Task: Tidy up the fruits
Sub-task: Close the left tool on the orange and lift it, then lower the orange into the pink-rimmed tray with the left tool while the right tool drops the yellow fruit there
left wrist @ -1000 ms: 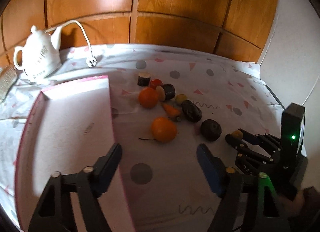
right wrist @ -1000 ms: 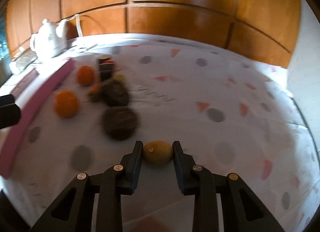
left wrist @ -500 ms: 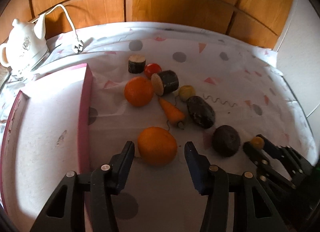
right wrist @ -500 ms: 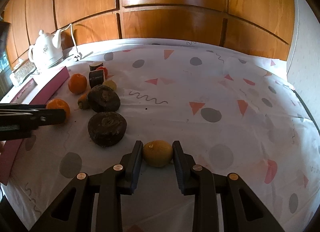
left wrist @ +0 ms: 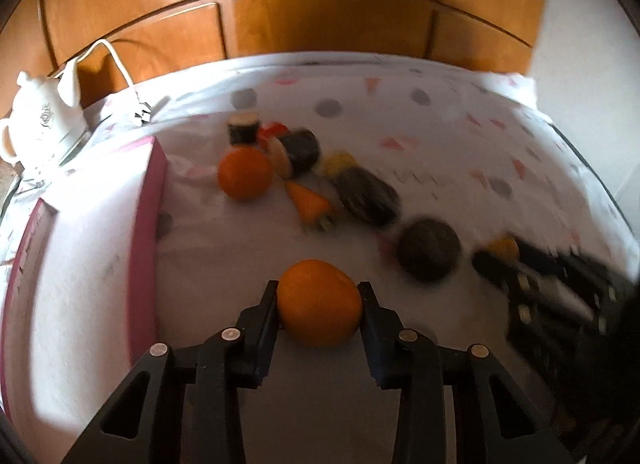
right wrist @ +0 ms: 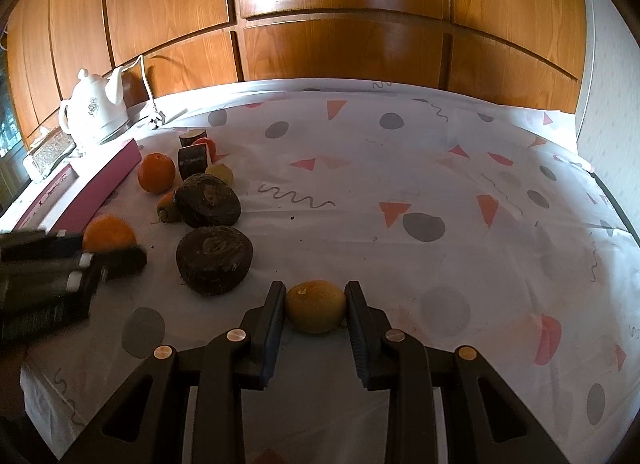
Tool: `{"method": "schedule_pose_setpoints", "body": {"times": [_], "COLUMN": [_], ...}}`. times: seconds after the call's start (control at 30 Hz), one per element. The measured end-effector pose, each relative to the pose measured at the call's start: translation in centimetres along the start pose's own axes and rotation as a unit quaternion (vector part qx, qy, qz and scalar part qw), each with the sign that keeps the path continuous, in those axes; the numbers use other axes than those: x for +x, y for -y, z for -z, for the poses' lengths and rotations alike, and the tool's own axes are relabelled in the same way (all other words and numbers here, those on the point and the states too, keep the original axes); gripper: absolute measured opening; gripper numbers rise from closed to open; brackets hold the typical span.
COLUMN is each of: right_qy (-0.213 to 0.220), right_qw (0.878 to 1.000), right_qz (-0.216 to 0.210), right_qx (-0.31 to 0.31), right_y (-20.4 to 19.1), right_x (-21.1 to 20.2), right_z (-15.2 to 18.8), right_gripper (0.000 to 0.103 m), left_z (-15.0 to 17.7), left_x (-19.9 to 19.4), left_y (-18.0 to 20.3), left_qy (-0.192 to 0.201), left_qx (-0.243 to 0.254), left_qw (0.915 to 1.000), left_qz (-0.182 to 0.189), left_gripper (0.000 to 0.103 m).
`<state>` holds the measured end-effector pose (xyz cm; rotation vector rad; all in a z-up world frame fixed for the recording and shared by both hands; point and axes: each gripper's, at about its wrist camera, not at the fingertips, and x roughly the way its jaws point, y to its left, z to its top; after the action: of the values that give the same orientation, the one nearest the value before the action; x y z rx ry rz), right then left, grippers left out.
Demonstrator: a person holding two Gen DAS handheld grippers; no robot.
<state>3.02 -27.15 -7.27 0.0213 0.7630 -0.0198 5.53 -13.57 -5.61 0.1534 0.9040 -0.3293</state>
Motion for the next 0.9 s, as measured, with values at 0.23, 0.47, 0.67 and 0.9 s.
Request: {"method": "schedule_pose_setpoints", "body": {"times": [0.23,0.47,0.67,0.9], "right_qy": [-0.003,-0.003,-0.006,-0.024], "right_qw": [1.000,1.000,0.999,0.997], "right_qz": [-0.004,0.012,0.027,0.054], "right_qx": [0.003,-0.011,-0.023,-0.043], "right_y": [0.1,-0.5,-0.9,-1.9], "right_x": [0.0,-0.1,0.0,-0.2], "right_z": [0.0,-0.1,-0.2,-0.8], "right_gripper": [0.031,0.030,0.030,0.030], "left_z": [1.0,0.9,1.0,0.0], "left_x": [0.1,-0.7,-3.0,-6.5], "left_y": [0.5,0.7,-0.3,-4.3], "left_qy": [0.039,0.026,0.032,0.060], "left_qx": [0.007,0.016,-0.004,-0.051], "left_qw": [0.9991,0.9994,0.9994,0.9969], "left_qz": [-0.018,-0.017,0.011,0.009], "left_gripper": [0.039,0.037,0.037,0.037]}}
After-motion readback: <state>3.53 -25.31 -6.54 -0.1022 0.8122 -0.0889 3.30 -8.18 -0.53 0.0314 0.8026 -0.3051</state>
